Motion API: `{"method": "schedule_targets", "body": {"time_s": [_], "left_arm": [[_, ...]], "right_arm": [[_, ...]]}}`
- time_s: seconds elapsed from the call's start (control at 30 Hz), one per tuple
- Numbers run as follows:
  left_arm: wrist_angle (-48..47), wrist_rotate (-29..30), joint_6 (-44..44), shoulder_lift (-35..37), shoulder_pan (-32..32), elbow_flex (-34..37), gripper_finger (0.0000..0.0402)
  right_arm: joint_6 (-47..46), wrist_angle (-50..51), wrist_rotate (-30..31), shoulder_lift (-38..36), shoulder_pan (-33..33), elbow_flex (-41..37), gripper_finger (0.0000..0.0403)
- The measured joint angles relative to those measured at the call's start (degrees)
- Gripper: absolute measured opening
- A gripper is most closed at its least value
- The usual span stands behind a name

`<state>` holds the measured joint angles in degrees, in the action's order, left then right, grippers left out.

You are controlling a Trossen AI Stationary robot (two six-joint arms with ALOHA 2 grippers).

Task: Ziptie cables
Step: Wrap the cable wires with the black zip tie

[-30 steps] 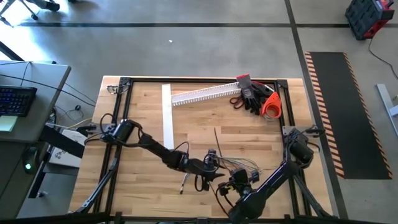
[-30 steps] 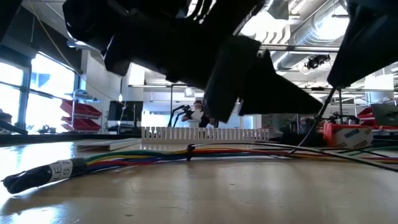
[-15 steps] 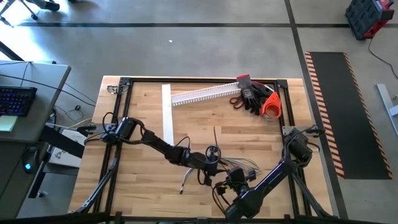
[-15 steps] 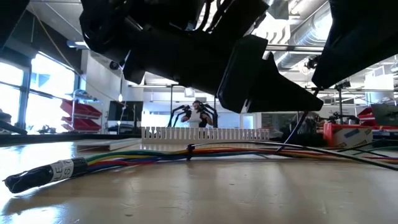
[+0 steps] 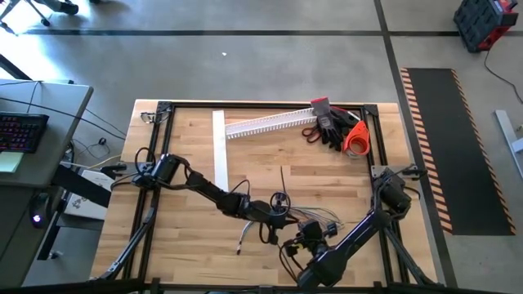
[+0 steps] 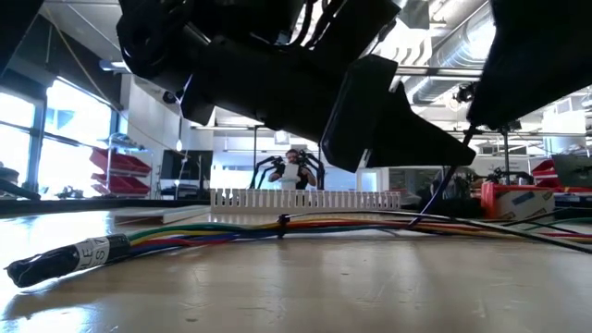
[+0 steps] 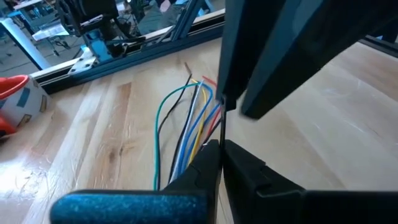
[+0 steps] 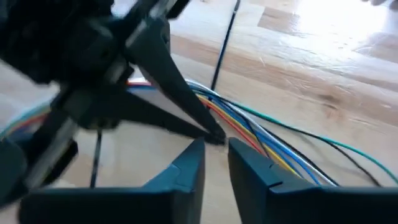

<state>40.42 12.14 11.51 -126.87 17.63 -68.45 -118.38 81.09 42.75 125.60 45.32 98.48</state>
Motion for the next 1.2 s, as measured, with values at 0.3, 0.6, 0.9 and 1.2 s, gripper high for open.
{"method": "schedule_targets", "body": {"time_s": [0.3, 0.6, 0.9, 1.2], "left_arm": [[6.4, -3.34, -0.93, -0.04, -0.01, 3.55, 0.0], [12.81, -6.06, -7.84, -0.04, -1.19, 8.82, 0.0], [13.32, -6.05, -11.46, -0.04, -1.22, 10.45, 0.0], [13.46, -6.03, -11.45, -0.04, -1.11, 10.45, 0.0]], "right_arm": [[11.11, 3.22, -0.9, -6.72, 4.85, 0.02, 0.0149], [39.01, 7.03, -8.1, -13.09, 1.36, -1.14, 0.0147], [58.2, -23.1, -18.69, -33.01, -14.35, -39.01, 0.0129], [77.58, -84.41, -25.62, -45.62, -35.23, -69.49, 0.0126]]}}
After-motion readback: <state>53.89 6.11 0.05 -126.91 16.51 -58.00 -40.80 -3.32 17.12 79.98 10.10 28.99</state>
